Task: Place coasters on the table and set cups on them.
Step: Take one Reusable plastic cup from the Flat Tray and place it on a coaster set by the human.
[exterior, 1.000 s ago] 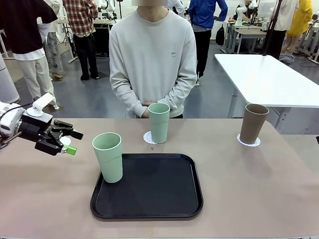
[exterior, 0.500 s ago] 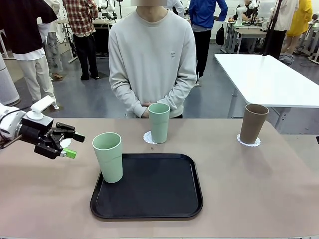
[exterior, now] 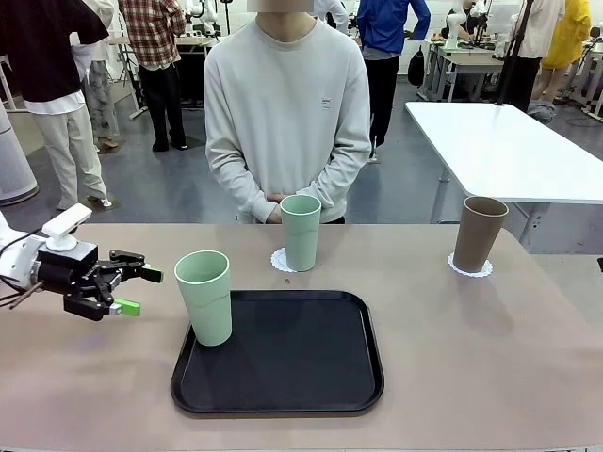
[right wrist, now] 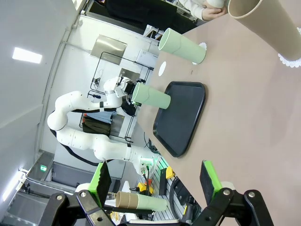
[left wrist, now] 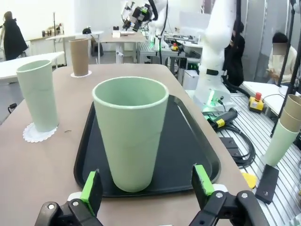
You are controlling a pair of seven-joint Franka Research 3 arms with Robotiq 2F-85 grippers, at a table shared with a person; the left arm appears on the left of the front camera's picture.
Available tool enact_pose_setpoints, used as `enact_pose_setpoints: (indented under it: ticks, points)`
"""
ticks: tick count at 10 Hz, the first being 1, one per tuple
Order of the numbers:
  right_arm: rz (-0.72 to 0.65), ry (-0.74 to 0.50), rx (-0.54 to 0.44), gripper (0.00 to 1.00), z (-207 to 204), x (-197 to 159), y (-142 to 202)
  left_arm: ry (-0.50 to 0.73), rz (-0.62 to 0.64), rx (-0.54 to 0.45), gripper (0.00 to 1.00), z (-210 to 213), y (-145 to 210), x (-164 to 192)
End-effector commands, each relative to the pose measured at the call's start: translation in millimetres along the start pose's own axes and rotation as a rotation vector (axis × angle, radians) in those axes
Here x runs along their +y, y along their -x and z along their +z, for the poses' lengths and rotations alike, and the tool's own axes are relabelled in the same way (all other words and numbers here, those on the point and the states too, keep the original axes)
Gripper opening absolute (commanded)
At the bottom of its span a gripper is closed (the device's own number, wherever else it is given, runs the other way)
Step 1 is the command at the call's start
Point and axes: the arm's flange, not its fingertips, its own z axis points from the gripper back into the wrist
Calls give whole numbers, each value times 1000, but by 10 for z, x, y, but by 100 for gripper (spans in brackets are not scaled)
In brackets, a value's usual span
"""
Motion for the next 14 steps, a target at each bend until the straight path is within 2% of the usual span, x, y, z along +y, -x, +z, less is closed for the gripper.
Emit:
enact_pose_setpoints:
  ticks: [1, 8, 14]
  points:
    - [5, -9, -2, 100, -2, 1, -1, -25, 8, -65, 100, -73, 93, 134]
    - [5, -9, -2, 100, -2, 1, -1, 30, 9, -70, 100, -421, 140, 267]
    - [5, -9, -2, 100, -2, 1, -1, 75, 21, -56, 100, -634, 307, 594]
